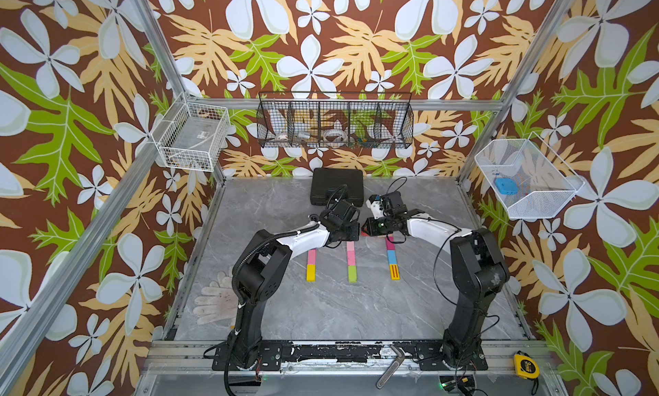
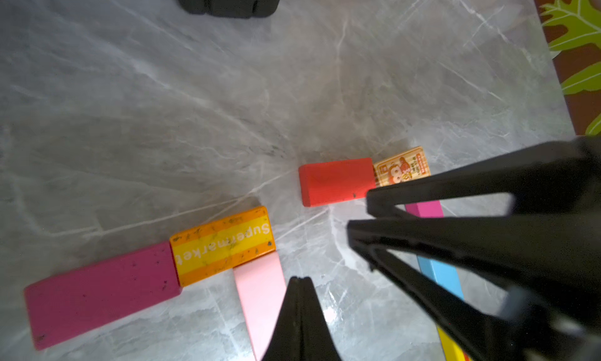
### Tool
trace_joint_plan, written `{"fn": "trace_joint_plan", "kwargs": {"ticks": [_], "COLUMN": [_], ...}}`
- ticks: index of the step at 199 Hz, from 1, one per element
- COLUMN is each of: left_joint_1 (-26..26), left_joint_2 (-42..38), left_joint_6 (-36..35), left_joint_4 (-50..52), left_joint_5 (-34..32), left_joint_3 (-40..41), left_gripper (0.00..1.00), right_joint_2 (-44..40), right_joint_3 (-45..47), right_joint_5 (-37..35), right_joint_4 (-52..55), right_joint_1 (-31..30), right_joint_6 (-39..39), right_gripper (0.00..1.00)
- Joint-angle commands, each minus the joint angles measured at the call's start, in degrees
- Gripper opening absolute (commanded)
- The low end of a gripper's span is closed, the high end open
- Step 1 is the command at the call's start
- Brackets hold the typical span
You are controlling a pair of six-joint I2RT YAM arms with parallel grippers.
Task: Assemble the number 7 with building blocks
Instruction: Adjust the building block at the center of the board.
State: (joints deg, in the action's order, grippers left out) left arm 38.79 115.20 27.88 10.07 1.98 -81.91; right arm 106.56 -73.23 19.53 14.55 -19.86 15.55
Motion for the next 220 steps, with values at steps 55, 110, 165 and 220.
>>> {"fn": "trace_joint_plan", "kwargs": {"ticks": [55, 110, 165, 220], "left_joint_1": [-0.2, -0.7, -1.1, -1.3], "left_joint_2": [8.0, 14.6, 17.8, 20.6], "left_joint_6": [-2.4, -2.8, -3.8, -6.1], "left_joint_4": [3.7, 8.0, 10.6, 13.8], "left_joint_5": [0.1, -0.3, -0.8, 0.6], "left_joint_3": [-10.7, -19.8, -23.4, -26.7], "left_gripper": [0.04, 0.06, 0.07, 0.07], "right_joint_2": [-5.5, -3.6, -2.2, 0.8], "right_joint_3": [4.4, 5.6, 7.1, 5.4], "right_joint_5": [-3.8, -5.4, -9.2, -10.5], "right_joint_4": [2.4, 2.4, 1.8, 2.1], "right_joint_1": [8.7, 12.4, 14.2, 14.6], "right_joint_6": [-4.6, -6.8, -7.4, -8.3], "right_gripper": [0.26, 0.26, 0.26, 0.26]}}
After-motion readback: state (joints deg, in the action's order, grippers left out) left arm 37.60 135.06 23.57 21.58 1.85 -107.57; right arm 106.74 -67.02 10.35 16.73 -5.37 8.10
